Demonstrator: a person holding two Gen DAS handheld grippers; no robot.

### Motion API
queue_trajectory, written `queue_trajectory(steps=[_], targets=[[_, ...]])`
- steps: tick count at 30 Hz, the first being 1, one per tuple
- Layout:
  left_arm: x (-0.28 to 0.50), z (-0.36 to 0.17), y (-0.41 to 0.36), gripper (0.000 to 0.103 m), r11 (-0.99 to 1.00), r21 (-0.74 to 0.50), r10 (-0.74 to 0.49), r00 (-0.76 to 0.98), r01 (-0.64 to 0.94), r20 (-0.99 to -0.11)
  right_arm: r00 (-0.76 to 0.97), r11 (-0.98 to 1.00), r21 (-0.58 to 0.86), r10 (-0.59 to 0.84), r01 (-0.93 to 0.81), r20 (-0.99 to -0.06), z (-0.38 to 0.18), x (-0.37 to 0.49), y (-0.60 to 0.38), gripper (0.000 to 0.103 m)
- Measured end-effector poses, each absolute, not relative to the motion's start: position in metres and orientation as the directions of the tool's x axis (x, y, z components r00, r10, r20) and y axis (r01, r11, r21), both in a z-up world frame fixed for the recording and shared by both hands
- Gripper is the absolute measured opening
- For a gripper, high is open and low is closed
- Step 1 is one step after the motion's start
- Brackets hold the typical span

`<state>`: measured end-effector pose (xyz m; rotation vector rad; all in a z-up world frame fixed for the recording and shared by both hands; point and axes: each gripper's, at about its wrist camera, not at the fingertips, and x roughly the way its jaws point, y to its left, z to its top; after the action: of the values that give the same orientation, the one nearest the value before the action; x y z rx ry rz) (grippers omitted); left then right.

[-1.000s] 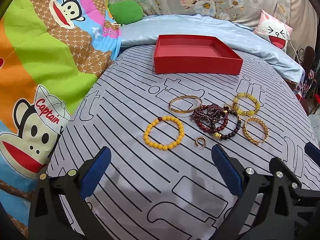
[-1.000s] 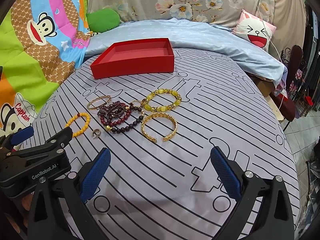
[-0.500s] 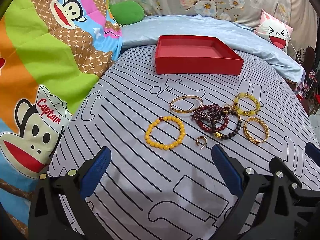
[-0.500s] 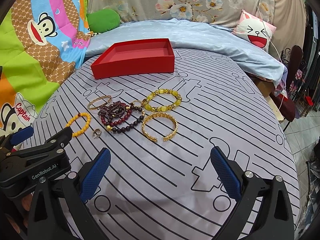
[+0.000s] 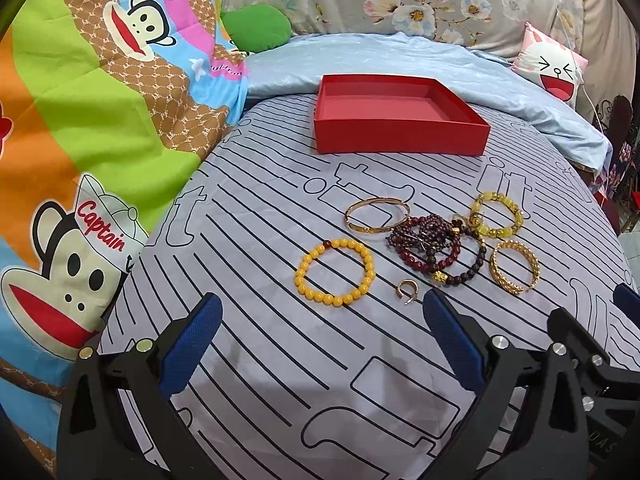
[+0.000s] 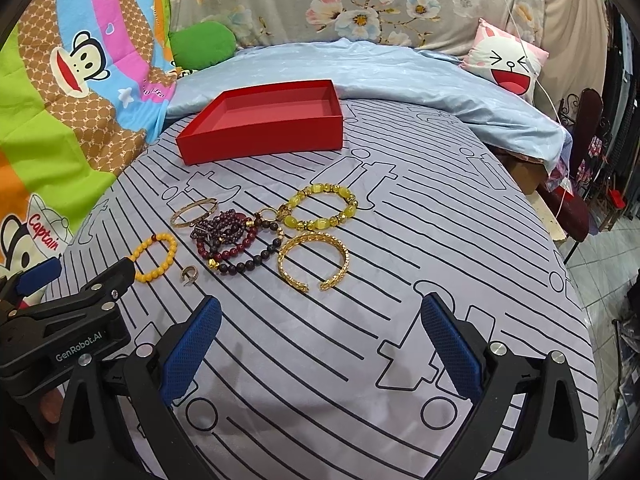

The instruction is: Organize jewelry

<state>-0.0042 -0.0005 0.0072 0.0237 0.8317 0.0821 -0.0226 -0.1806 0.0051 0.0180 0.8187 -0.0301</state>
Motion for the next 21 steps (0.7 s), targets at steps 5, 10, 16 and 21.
queue_trajectory(steps=[5, 10, 16, 21], targets=[[-0.001, 0.006, 0.0011, 0.096, 0.996, 0.054, 0.086, 0.665, -0.069, -0.742, 0.684, 0.999, 0.009, -0.017, 0.035, -0.729, 0.0055, -0.0206, -0.1826, 0.096], [0.0007, 0.0047, 0.0016, 0.096, 0.996, 0.057, 0.09, 0.662, -0.071, -0.744, 0.681, 0.999, 0.013, -0.011, 0.029, -0.732, 0.0043, -0.0181, -0.1828, 0.096], [0.0038, 0.0014, 0.0021, 0.096, 0.996, 0.06, 0.093, 0.655, -0.072, -0.75, 0.678, 1.0, 0.011, -0.005, 0.018, -0.735, 0.0025, -0.0153, -0.1813, 0.096], [0.0063, -0.0001, 0.0027, 0.096, 0.996, 0.059, 0.092, 0.65, -0.073, -0.755, 0.677, 1.0, 0.011, -0.004, 0.017, -0.736, 0.0006, -0.0139, -0.1807, 0.096]])
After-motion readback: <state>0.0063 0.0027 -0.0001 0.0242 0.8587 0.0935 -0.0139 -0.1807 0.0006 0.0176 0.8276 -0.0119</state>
